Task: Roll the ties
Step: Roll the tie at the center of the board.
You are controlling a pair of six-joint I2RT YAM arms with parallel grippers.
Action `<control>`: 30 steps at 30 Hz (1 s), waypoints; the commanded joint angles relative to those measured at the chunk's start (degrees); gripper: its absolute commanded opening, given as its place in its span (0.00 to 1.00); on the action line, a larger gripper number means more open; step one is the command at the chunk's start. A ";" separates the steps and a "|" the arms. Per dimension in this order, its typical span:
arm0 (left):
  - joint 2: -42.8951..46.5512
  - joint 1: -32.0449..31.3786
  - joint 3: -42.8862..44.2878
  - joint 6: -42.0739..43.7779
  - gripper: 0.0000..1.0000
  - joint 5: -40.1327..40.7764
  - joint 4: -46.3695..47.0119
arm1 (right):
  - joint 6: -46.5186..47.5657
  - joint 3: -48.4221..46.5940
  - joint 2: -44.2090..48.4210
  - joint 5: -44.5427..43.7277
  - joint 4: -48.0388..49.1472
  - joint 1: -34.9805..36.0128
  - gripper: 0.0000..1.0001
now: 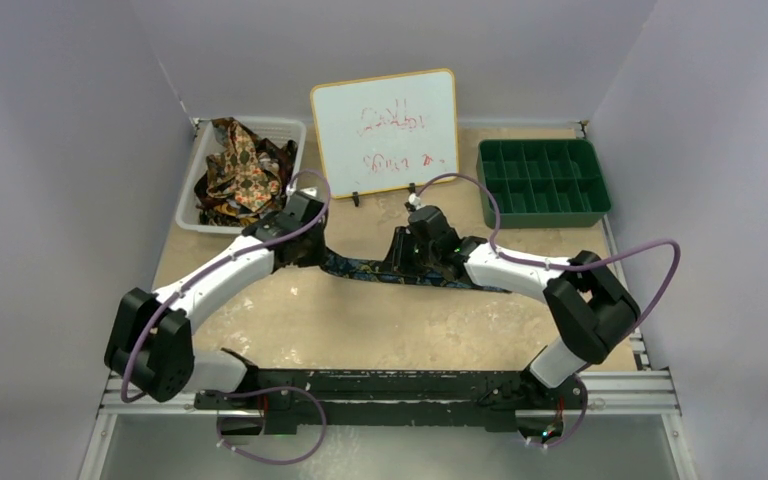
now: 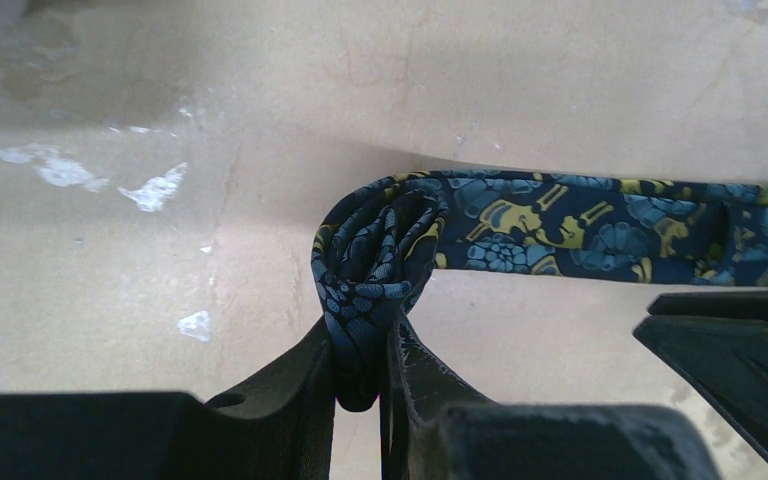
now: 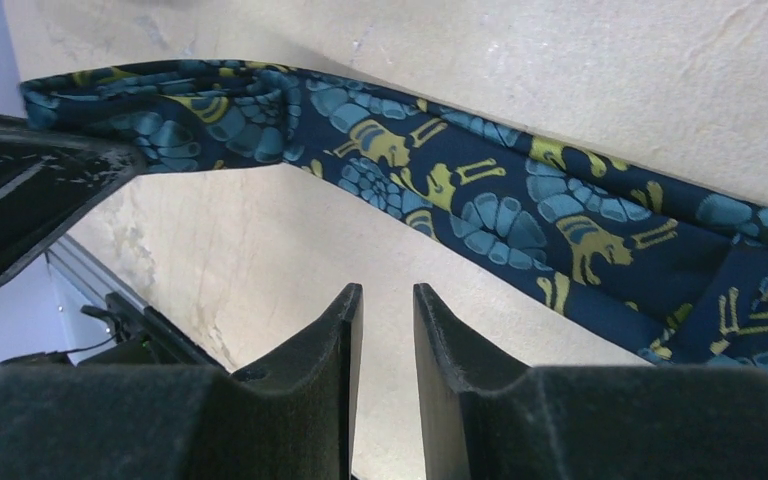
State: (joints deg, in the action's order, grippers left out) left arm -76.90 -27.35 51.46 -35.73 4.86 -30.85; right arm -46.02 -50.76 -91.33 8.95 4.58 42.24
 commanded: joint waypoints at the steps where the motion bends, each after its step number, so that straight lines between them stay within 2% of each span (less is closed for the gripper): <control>1: -2.28 -4.49 5.45 0.64 0.00 14.52 -5.84 | -0.86 -0.01 2.29 -4.47 -2.50 -0.29 0.29; 6: -5.44 -8.41 8.12 1.05 0.00 21.00 -7.73 | -1.98 0.51 4.24 -7.19 -3.87 -0.74 0.30; 14: -8.41 -12.89 9.10 2.23 0.00 27.09 -6.58 | -2.99 2.07 6.86 -8.83 -4.40 -3.02 0.31; 30: -17.93 -21.91 15.89 3.01 0.00 31.66 -6.16 | -3.99 6.70 11.33 -9.04 -5.37 -8.37 0.33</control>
State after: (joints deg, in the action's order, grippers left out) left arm -92.49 -47.35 63.11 -34.22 34.41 -37.65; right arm -49.12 -44.91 -81.91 0.91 -0.36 34.50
